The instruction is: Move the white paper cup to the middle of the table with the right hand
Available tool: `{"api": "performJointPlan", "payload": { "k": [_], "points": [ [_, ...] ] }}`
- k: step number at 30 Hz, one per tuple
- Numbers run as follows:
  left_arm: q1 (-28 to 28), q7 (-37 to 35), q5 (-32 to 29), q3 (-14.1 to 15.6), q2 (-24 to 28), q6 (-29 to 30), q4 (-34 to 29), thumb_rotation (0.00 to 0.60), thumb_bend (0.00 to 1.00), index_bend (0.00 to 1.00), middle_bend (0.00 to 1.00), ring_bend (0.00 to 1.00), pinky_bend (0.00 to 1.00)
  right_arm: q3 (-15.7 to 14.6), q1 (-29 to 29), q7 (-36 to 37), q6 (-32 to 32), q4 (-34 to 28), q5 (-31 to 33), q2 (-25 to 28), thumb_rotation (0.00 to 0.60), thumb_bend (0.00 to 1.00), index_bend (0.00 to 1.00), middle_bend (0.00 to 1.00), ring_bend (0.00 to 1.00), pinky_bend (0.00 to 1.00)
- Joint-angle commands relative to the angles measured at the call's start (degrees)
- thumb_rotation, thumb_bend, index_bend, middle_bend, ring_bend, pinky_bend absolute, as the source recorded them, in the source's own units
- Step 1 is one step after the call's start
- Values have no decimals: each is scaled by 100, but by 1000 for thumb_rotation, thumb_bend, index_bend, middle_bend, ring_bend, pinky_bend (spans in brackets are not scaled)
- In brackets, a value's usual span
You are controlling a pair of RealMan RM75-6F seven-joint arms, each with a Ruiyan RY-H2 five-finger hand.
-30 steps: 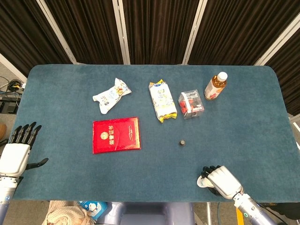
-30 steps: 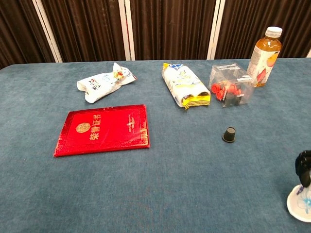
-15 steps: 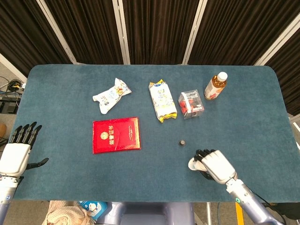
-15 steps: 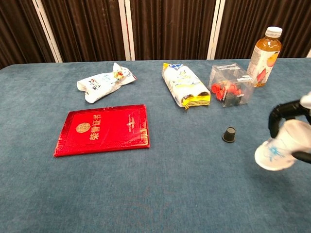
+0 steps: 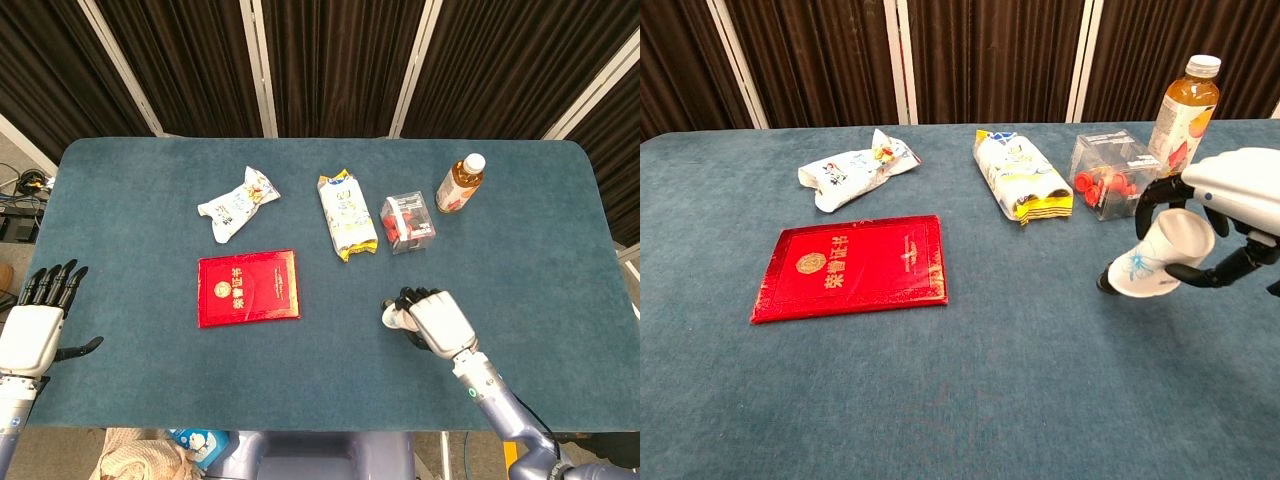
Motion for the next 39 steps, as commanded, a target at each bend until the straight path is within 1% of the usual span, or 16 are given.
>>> {"api": "performJointPlan", "payload": {
  "k": [1,12,17,19,21,23,25,27,28,31,34,39],
  "points": [
    [-1,-12,0,-1,6,-1,-10,600,0,0,0,0,0,64,68,20,43,206,72,-169,600,386,434,338,408,567],
    [0,-41,-16,-11,21,0,-33,600,0,0,0,0,0,100,241,-40,-37,623,344,-561,600,386,434,339,408,567],
    [1,-52,-17,-14,25,5,-32,600,0,0,0,0,0,52,286,-92,-88,730,453,-710,600,386,431,338,408,560],
    [0,-53,-19,-15,25,4,-31,600,0,0,0,0,0,24,296,-124,-77,768,463,-765,600,386,354,331,389,512],
    [-1,-58,-18,-15,26,3,-36,600,0,0,0,0,0,-8,304,-218,-87,804,490,-796,600,386,136,257,298,401],
    [1,-54,-16,-15,27,9,-37,600,0,0,0,0,0,-35,301,-419,-155,755,649,-798,600,386,19,161,213,330],
    [5,-55,-18,-13,26,11,-39,600,0,0,0,0,0,-39,294,-573,-163,664,756,-777,600,386,0,78,156,293],
    [5,-48,-19,-13,27,12,-37,600,0,0,0,0,0,-58,270,-765,-143,538,866,-707,600,386,0,11,100,262],
    [7,-46,-18,-12,27,14,-35,600,0,0,0,0,0,-67,256,-823,-130,478,899,-667,600,386,0,3,88,256],
    [9,-37,-12,-9,26,19,-33,600,0,0,0,0,0,-121,180,-976,-15,269,911,-454,600,386,0,0,77,252],
    [13,-26,-6,-4,23,26,-27,600,0,0,0,0,0,-221,33,-1000,199,2,815,-96,600,386,0,0,68,242],
    [15,-12,-13,-9,17,32,-21,600,0,0,0,0,0,-463,-367,-644,750,-320,447,676,600,386,0,0,42,218]
  ]
}}
